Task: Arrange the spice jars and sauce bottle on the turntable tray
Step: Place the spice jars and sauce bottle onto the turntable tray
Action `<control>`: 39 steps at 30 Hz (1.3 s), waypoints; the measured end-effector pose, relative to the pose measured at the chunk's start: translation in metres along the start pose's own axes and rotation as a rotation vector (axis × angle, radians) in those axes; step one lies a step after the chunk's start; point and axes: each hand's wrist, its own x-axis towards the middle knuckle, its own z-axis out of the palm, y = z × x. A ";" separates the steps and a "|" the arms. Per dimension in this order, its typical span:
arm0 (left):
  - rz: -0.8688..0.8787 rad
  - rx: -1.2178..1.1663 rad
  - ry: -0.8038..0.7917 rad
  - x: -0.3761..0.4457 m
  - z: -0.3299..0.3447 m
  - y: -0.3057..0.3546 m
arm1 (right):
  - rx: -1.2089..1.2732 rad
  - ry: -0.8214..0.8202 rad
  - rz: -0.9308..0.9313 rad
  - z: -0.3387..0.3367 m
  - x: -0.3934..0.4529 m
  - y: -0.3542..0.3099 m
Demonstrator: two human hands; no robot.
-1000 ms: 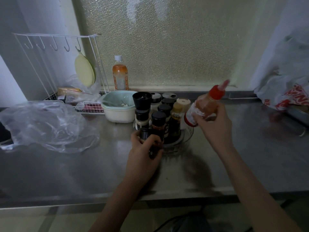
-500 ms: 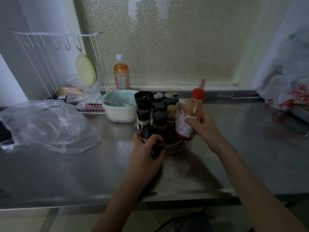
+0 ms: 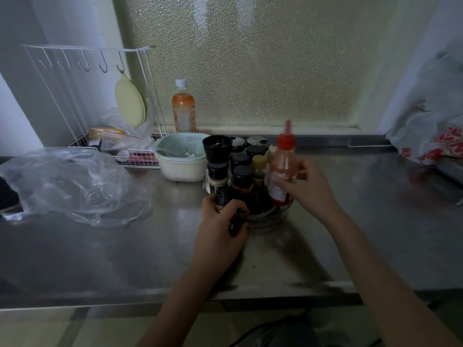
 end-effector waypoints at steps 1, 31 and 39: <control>-0.009 -0.002 0.000 0.000 0.000 0.000 | -0.031 -0.018 -0.002 0.003 -0.001 0.001; -0.339 -0.467 0.340 0.019 -0.009 -0.006 | -0.474 -0.433 -0.232 0.022 0.054 -0.114; -0.440 -0.267 0.216 0.040 -0.011 -0.021 | -0.278 -0.269 -0.201 0.019 0.051 -0.106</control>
